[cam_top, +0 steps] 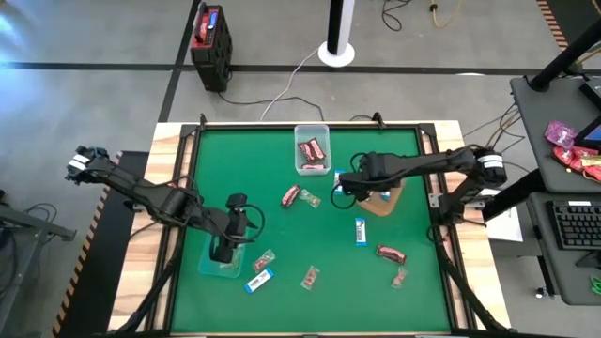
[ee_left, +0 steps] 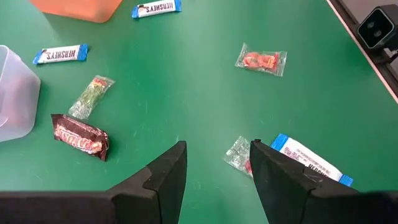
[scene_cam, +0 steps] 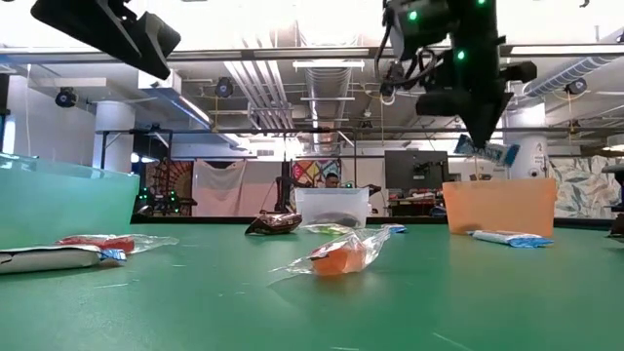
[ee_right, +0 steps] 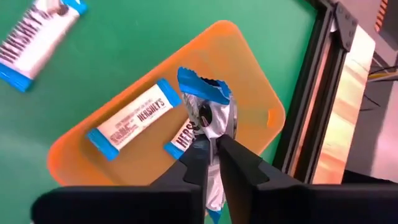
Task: Sort candy by brand, put in halloween buckets
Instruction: Put the white chocolate into the orange bin, then put the red gummy candy into the blue bin
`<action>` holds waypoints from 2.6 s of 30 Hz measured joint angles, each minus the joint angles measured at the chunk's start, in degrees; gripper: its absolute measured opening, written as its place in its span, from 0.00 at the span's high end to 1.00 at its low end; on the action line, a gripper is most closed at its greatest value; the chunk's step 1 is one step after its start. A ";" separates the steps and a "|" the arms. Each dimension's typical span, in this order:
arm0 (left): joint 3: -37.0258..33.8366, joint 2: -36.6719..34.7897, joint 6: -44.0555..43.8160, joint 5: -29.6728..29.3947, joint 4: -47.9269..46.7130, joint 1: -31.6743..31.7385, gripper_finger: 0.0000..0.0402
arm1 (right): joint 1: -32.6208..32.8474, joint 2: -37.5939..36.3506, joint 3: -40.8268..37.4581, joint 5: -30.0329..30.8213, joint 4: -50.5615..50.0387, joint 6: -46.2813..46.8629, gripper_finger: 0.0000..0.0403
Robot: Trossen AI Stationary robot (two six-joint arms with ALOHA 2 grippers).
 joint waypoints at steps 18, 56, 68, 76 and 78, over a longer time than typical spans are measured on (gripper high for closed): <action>0.00 3.50 -8.71 0.15 -0.35 0.02 0.60 | 4.05 0.19 -0.25 0.90 11.86 -10.40 0.60; 19.12 39.79 -27.41 7.92 -6.87 -1.64 0.60 | 13.02 0.22 -2.26 2.91 37.35 -20.07 0.50; 22.01 46.52 -25.22 6.54 -9.22 -1.42 0.61 | 16.07 0.22 -2.39 2.90 37.41 -18.48 0.50; 21.79 46.75 -23.32 6.05 -9.20 -1.17 0.76 | 16.30 0.23 -2.76 4.39 37.52 -18.47 0.50; 21.79 46.75 -22.44 5.97 -9.18 -1.14 0.84 | 16.28 0.24 -2.86 4.42 37.60 -18.48 0.50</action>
